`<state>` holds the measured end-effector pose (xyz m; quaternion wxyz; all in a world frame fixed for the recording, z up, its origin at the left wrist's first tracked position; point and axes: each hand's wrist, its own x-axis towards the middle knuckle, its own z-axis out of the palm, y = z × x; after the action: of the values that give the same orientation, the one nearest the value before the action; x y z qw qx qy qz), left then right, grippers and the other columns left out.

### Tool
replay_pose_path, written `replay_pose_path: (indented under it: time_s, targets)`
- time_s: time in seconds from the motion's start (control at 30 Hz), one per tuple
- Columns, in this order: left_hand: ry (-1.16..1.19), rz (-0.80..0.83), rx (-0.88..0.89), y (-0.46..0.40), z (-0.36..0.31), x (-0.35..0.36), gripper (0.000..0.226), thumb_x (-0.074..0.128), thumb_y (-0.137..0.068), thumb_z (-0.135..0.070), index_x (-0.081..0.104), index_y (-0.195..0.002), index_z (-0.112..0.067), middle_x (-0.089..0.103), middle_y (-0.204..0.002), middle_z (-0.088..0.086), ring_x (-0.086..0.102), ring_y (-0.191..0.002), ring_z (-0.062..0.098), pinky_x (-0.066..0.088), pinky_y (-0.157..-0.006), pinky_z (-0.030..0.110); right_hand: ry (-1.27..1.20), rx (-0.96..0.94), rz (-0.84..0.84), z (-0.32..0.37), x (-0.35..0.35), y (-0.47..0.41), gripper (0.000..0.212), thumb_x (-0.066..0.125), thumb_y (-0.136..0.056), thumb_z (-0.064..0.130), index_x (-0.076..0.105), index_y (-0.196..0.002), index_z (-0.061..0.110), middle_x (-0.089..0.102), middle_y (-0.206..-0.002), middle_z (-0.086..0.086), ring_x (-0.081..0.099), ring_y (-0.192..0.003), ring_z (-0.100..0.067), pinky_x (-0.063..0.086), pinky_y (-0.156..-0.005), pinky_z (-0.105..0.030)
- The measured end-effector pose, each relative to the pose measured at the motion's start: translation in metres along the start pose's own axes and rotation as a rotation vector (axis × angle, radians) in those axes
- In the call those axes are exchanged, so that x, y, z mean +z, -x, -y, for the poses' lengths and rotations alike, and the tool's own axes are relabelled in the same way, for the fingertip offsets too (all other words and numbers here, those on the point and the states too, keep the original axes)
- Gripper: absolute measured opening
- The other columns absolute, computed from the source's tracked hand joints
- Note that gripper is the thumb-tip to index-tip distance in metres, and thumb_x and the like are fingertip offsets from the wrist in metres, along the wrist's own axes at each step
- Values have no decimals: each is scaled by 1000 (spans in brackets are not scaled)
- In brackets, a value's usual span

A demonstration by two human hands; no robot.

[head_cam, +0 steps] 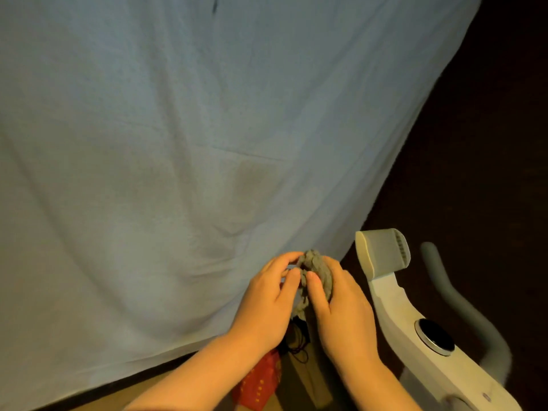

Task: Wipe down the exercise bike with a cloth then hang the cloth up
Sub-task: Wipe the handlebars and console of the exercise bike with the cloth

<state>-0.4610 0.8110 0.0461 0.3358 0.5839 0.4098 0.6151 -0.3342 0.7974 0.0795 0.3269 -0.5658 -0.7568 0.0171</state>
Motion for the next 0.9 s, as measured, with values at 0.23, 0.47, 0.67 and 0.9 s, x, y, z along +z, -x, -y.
replay_pose_path:
  time_s: [0.23,0.47,0.67,0.9]
  targets:
    - [35,36,-55,-5,10,4,40,40,-92,-42,58,-124,-26,67,-112,-9,62,-103,3,51,-91,31,-408,245,-52,10,9,-9,16,44,-99,45,59,-101,40,68,-88,12,64,-82,0,51,-73,-32]
    - [36,29,-70,-7,14,9,39,39,-92,-44,61,-117,-24,68,-103,-9,63,-97,5,51,-87,35,-1,207,121,5,2,-22,41,22,-94,61,49,-102,32,64,-88,4,63,-82,-20,51,-74,-47]
    - [-8,27,-65,3,7,22,32,35,-96,-46,53,-122,-39,58,-126,-14,52,-119,0,43,-104,32,-307,406,72,1,-2,9,45,23,-96,58,55,-99,26,64,-86,4,63,-83,-16,49,-79,-40]
    - [-75,-10,17,29,4,28,41,39,-103,-25,39,-143,-32,41,-145,-18,34,-134,-7,32,-114,27,-67,250,88,-7,-17,14,34,32,-100,48,54,-114,26,65,-108,7,64,-100,-17,50,-86,-37]
